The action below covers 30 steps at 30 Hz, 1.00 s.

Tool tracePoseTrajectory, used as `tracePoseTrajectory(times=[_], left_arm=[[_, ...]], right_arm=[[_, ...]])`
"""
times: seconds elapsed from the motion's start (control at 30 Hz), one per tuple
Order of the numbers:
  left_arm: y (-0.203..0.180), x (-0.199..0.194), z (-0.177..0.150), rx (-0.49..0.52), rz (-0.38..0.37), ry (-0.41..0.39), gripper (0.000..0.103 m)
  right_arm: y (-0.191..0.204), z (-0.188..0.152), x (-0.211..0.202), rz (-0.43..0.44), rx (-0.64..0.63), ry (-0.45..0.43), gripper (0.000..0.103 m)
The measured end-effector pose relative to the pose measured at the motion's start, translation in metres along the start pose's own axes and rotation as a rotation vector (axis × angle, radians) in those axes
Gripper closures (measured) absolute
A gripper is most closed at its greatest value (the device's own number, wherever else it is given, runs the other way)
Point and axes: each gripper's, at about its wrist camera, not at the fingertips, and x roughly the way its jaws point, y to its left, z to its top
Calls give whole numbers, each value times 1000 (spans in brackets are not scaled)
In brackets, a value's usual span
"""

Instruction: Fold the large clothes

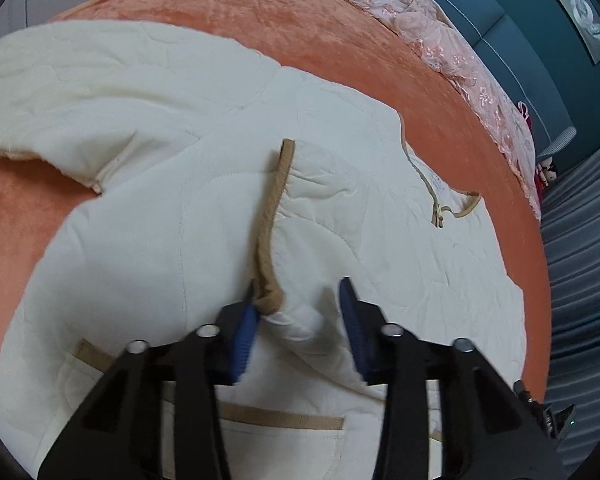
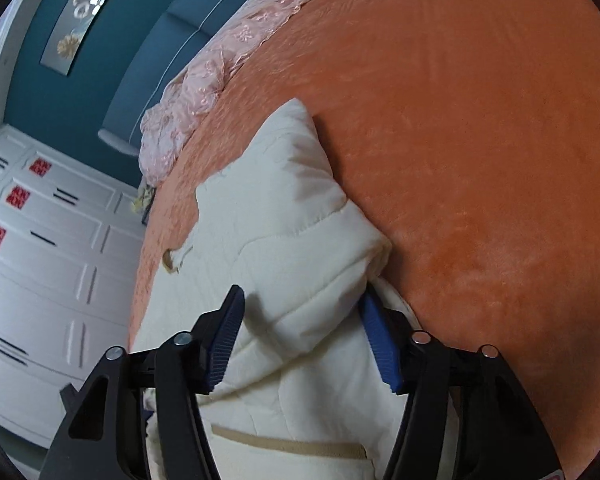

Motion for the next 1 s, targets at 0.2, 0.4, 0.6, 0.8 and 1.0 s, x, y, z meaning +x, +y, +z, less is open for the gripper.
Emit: tracePoseTrajectory(times=[0.2,0.4,0.6,0.8,1.0], left_arm=[[-16,-39,23,130,26,-164,94],[2,-6,6,187,155,-104,94],[13,14,-15,230,205,-126,92],[3,19,-33,321,277,-219,90],[5,19,-38,332,284,-251,87]], right_arm=[[68,0,-22,19,-244,-111,91],[66,-22,20,-201,-387,-31,92],[47,-34,40,-268,-422,-8,92],[48,-39,51,-319,-474,-23,91],[48,-43,22,-320,-426,-72,83]])
